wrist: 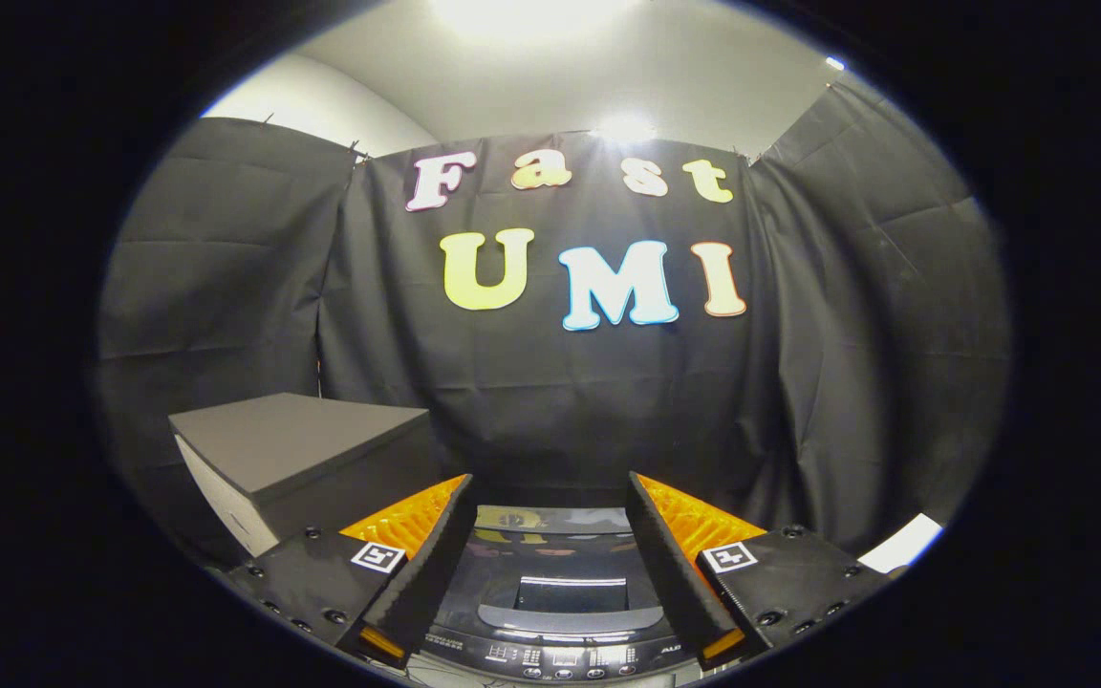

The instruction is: Put the clothes into the washing machine and then close the washing machine lid.

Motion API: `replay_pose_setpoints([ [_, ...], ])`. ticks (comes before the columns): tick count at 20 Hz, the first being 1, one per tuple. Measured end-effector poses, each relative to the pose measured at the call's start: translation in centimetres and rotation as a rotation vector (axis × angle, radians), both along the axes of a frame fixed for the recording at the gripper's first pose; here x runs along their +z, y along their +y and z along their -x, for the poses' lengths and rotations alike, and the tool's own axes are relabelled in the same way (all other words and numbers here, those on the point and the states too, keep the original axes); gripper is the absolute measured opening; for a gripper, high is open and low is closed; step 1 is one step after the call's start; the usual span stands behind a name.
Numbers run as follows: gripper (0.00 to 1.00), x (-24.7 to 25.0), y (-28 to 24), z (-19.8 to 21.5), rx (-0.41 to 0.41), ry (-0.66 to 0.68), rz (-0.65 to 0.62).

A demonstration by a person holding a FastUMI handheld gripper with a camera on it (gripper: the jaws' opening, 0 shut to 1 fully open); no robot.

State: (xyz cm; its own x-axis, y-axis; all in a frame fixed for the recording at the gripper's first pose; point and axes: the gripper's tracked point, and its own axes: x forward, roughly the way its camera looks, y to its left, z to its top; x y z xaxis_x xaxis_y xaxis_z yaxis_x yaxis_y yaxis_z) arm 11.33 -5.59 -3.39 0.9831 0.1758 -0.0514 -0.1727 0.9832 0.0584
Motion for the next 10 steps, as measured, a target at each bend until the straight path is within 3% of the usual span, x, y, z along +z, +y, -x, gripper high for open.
replay_pose_setpoints([
  [10, 0.97, 3.3, -0.8, 8.3, -0.054, -0.061, -0.001],
])
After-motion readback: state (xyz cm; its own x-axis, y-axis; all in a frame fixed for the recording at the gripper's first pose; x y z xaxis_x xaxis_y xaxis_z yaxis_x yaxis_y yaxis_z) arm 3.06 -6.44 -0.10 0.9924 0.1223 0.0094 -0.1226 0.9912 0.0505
